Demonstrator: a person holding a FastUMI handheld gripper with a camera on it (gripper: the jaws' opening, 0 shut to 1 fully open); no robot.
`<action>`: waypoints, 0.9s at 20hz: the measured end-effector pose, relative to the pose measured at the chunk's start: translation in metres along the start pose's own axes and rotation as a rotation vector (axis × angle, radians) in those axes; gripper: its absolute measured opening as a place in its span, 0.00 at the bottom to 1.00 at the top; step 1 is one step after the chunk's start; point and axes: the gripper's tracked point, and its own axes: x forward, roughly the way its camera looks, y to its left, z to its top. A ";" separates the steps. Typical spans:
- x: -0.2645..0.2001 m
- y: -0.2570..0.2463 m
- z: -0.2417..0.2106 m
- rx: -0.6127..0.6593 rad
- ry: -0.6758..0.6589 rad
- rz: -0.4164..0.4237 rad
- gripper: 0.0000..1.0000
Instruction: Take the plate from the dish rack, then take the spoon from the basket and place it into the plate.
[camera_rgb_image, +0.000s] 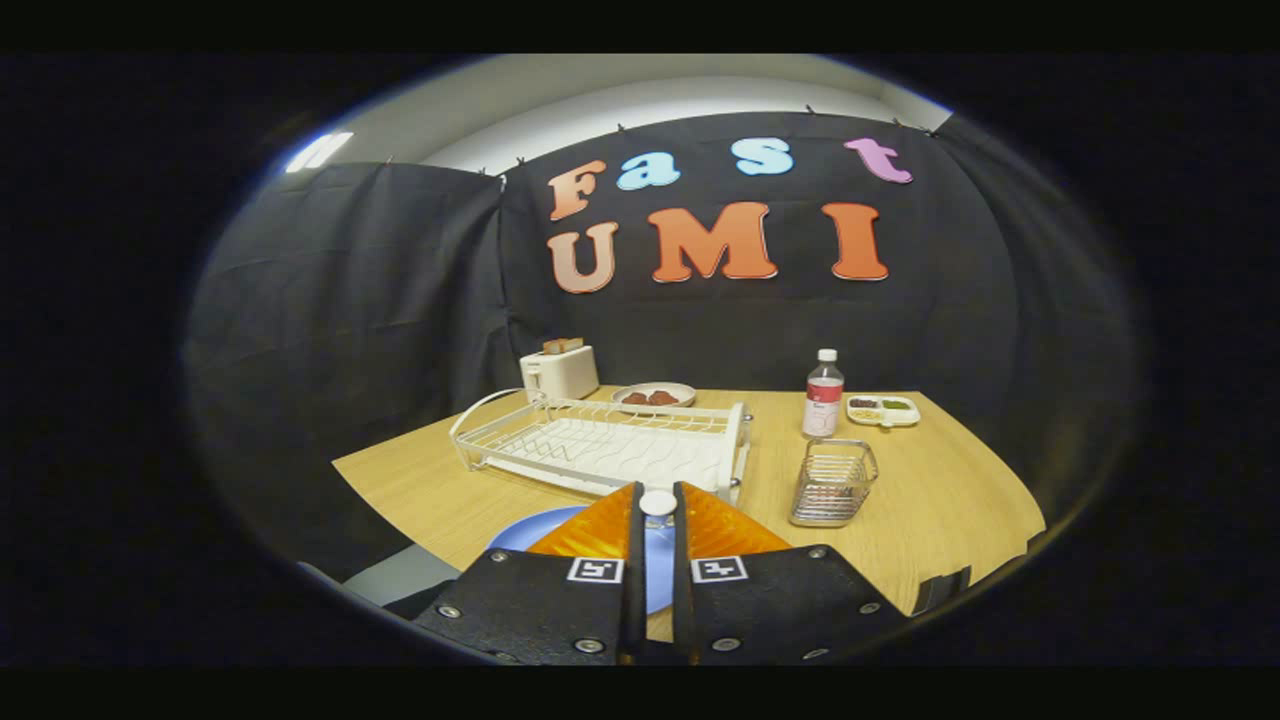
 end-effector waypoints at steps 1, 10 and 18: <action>0.004 0.006 -0.005 0.014 0.007 0.016 0.10; 0.036 0.031 -0.034 0.024 0.015 0.092 0.10; 0.042 0.020 -0.058 0.077 0.024 0.102 0.15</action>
